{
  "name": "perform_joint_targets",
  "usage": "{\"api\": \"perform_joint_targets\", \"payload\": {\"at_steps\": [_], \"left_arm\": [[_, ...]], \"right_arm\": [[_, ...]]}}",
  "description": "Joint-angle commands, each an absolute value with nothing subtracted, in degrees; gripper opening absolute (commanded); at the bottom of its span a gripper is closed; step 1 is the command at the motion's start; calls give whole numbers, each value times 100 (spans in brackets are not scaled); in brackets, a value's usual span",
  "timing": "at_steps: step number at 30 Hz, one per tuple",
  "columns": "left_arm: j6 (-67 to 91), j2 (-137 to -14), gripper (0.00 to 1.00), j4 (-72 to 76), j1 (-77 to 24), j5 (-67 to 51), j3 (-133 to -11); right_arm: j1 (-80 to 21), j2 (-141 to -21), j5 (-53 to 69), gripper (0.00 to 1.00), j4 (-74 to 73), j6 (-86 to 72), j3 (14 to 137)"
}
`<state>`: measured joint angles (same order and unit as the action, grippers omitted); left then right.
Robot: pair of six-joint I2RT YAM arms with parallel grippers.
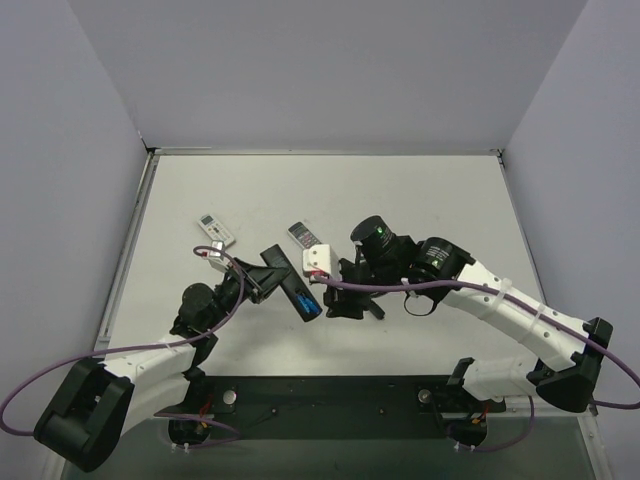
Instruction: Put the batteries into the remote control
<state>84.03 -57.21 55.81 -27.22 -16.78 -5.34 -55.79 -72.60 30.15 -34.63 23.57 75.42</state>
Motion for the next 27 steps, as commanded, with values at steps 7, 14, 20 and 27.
{"api": "perform_joint_targets", "payload": {"at_steps": [7,14,20,27], "left_arm": [[8473,-5687,0,5678,-2716,-2197,-1046],[8464,-5669,0,5678,-2716,-2285,-1090],[8473,-5652,0,5678,-2716,-2347,-1151],[8490,-5634,0,5669,-2716,-2347,-1143]], "right_arm": [[-5555,-7312,4201,40,-3287,4359,7348],[-5555,-7620,4157,33,-3357,4588,7497],[-5546,-7875,4210,25,-3480,4693,7602],[-5555,-8033,4289,21,-3559,4693,7673]]}}
